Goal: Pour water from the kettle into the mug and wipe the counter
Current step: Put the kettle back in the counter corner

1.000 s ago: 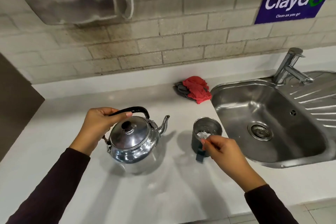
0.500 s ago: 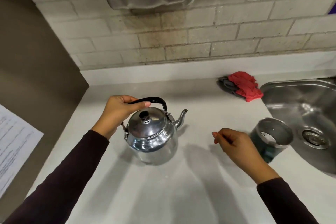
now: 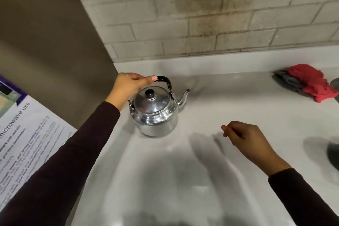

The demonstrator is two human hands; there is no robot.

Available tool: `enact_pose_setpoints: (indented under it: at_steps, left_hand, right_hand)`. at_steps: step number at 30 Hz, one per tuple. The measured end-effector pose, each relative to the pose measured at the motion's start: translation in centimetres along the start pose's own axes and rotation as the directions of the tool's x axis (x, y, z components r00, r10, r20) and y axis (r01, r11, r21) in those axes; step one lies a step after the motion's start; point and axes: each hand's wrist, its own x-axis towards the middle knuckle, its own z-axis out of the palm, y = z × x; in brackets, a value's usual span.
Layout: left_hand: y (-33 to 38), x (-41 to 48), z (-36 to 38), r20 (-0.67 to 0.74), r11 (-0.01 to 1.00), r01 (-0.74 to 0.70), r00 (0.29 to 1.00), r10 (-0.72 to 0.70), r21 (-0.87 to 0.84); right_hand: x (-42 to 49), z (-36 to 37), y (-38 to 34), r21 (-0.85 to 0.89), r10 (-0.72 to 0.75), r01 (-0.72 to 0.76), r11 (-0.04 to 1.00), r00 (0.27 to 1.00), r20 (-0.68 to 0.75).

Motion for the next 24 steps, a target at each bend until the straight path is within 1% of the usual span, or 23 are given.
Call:
enact_pose_setpoints:
  at_steps: [2,9,11,13,15,21,24]
  left_hand:
    - [-0.6,1.9,-1.1,-0.018,1.0,0.019,1.0,-0.018,0.024]
    - [-2.6,7.1,-4.4,-0.038,0.996,0.089,0.995,-0.089,0.016]
    - [-3.1,8.7,-5.3,-0.085,0.995,0.099,0.991,-0.098,0.007]
    - [-3.6,10.2,-6.2,-0.146,0.996,0.083,0.985,-0.088,-0.038]
    - [-4.2,11.7,-6.9,-0.167,0.996,0.073,0.983,-0.082,-0.06]
    - [-4.8,14.6,-7.1,-0.206,0.992,0.111,0.971,-0.122,-0.062]
    - [-5.5,15.6,-7.0,-0.216,0.992,0.123,0.969,-0.124,-0.018]
  right_hand:
    - [1.1,0.8,-1.0,-0.011,-0.007,0.007,1.0,1.0,0.011]
    - [5.4,3.8,-3.2,-0.056,-0.1,0.104,0.993,0.993,0.07]
    - [6.5,4.7,-3.4,-0.058,-0.116,0.121,0.991,0.989,0.086]
    - [7.3,5.4,-3.5,-0.055,-0.129,0.135,0.989,0.987,0.095]
    - [8.1,6.3,-3.6,-0.062,-0.131,0.138,0.989,0.985,0.109]
    - [9.2,8.0,-4.1,-0.056,-0.128,0.137,0.989,0.982,0.138]
    - [9.5,8.6,-4.3,-0.045,-0.118,0.126,0.991,0.98,0.16]
